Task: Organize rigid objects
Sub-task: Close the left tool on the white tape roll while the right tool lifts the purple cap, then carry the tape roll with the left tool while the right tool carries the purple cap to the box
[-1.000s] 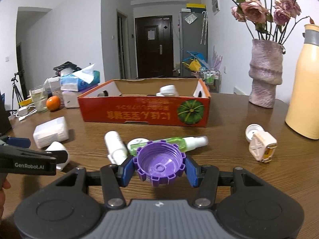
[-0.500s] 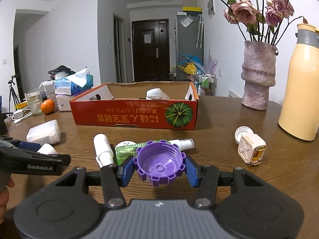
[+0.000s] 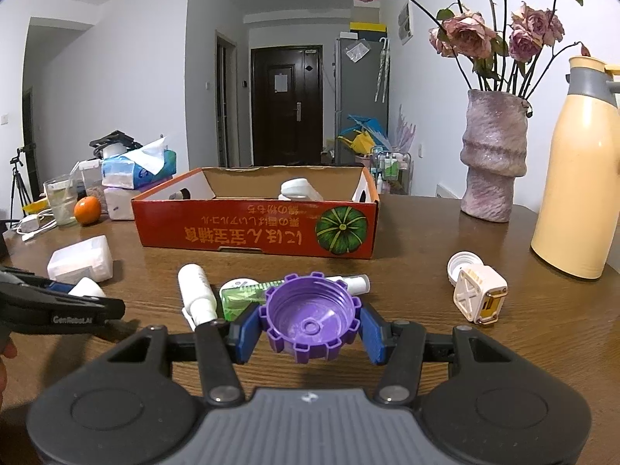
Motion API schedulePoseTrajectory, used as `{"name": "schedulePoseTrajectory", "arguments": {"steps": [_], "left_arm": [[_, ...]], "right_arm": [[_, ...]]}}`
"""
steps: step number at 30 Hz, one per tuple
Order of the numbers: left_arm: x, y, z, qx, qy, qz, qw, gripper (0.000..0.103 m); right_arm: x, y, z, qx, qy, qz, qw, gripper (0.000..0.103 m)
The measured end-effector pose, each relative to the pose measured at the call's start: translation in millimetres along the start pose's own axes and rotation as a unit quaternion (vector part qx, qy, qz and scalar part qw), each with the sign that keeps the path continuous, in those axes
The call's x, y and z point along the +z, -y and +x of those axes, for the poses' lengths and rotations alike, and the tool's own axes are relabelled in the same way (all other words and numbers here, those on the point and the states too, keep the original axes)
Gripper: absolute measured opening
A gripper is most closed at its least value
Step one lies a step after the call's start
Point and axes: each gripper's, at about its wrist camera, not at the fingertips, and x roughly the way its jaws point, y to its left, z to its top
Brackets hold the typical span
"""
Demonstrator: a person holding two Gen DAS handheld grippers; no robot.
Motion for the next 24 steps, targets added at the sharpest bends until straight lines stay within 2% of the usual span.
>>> {"name": "schedulePoseTrajectory", "arguments": {"steps": [10, 17, 24], "left_arm": [[4, 4, -14, 0.005, 0.022, 0.006, 0.9997, 0.045], [13, 11, -34, -0.003, 0.051, -0.004, 0.9987, 0.045], [25, 12, -44, 0.000, 0.063, -0.015, 0.9979, 0.045]], "right_arm": [[1, 0, -2, -0.008, 0.009, 0.001, 1.000, 0.053], [6, 0, -4, -0.012, 0.014, 0.006, 1.000, 0.053], [15, -3, -9, -0.007, 0.025, 0.002, 1.000, 0.053]]}}
